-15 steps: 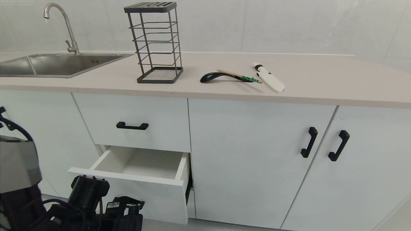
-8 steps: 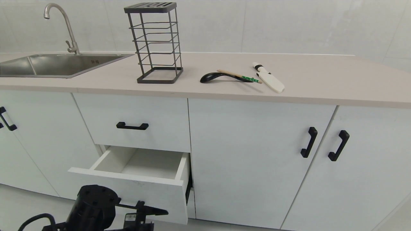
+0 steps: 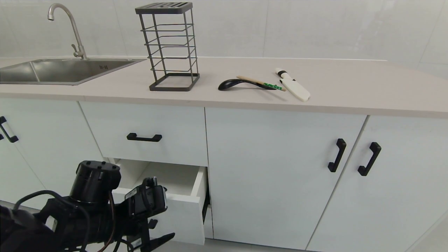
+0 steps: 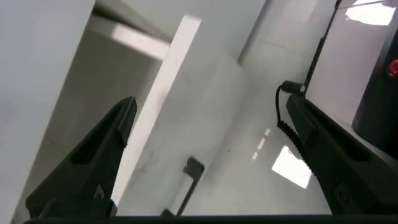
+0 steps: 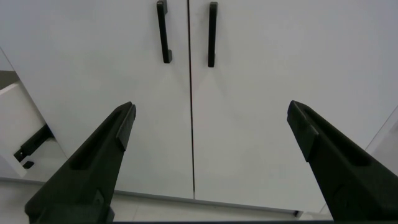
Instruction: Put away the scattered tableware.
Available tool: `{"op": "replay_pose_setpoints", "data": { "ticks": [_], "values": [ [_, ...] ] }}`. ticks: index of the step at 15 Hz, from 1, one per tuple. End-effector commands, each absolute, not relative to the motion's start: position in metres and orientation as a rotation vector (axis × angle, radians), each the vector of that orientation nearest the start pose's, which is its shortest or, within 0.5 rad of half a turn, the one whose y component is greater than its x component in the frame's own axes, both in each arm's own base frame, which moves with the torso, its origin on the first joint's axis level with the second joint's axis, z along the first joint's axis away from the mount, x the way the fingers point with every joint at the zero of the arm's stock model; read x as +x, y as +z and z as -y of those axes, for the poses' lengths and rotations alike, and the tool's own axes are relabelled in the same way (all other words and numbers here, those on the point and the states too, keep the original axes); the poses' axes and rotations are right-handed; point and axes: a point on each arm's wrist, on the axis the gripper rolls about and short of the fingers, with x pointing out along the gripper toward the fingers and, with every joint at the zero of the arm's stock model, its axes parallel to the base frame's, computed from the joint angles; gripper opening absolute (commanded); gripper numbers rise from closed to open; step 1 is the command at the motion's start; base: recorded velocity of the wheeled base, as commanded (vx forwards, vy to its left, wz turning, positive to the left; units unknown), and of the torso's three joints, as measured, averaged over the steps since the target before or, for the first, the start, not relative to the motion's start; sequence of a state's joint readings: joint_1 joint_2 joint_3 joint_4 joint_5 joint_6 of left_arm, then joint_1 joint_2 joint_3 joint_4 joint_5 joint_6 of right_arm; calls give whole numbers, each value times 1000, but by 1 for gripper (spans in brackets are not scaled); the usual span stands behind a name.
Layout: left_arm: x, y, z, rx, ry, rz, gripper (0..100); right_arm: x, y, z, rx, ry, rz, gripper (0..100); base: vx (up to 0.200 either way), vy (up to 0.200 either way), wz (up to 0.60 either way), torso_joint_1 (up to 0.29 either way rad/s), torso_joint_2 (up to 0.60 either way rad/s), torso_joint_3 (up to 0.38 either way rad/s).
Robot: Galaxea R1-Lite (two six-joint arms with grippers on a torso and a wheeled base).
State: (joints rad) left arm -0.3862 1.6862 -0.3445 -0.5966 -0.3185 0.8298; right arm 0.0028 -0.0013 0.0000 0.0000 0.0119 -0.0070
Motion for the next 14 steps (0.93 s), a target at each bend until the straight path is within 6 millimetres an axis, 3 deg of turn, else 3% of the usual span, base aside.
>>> {"op": "replay_pose_setpoints", "data": {
  "ticks": [1, 3, 8, 14],
  "values": [
    [230, 72, 86, 767, -894, -458, 100, -23, 75, 0, -8, 15, 0, 100, 0, 0, 0, 0, 0, 0],
    [250, 67, 89, 763, -883, -464, 100, -23, 75, 0, -8, 15, 0, 100, 0, 0, 0, 0, 0, 0],
    [263, 36, 87, 756, -909, -569, 100, -23, 75, 0, -8, 15, 0, 100, 0, 0, 0, 0, 0, 0],
    [256, 25, 90, 791, -1030, -597, 100, -23, 75, 0, -6, 15, 0, 100, 0, 0, 0, 0, 0, 0]
  ]
}}
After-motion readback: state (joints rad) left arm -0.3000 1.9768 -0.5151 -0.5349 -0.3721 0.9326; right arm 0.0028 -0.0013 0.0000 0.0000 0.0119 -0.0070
